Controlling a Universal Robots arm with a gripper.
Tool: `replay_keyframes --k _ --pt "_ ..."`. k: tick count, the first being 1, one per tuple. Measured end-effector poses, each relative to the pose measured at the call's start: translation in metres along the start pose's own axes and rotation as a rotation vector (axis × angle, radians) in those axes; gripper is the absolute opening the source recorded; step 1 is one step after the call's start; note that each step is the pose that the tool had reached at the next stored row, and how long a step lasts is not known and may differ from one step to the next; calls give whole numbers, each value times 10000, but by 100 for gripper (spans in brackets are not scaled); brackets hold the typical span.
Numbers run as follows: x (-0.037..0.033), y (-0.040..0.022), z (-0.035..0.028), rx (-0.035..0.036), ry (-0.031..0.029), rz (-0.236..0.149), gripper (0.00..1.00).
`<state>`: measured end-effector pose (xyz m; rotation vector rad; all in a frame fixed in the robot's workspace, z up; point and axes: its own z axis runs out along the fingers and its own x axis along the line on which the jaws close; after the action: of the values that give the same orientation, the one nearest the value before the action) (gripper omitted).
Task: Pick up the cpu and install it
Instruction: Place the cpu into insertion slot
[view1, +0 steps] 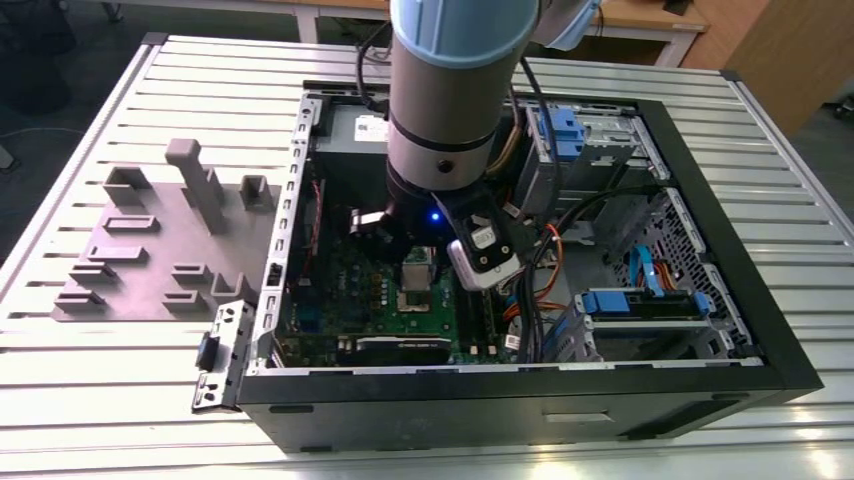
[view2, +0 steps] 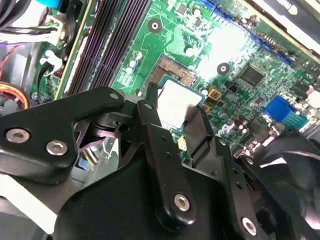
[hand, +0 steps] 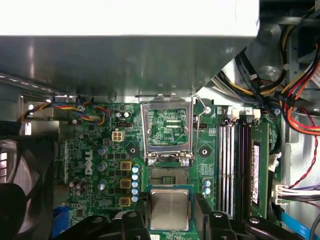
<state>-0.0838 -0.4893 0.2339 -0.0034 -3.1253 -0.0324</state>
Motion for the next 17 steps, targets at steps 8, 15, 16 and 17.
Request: replay_keyframes --k 8,15,16,17 --pt "-4 -35 75 243 0 39 45" --pt "-10 -37 202 240 3 -3 45" --pt "-10 -37 218 231 3 -4 45" --pt "-12 -37 232 217 3 -5 45"
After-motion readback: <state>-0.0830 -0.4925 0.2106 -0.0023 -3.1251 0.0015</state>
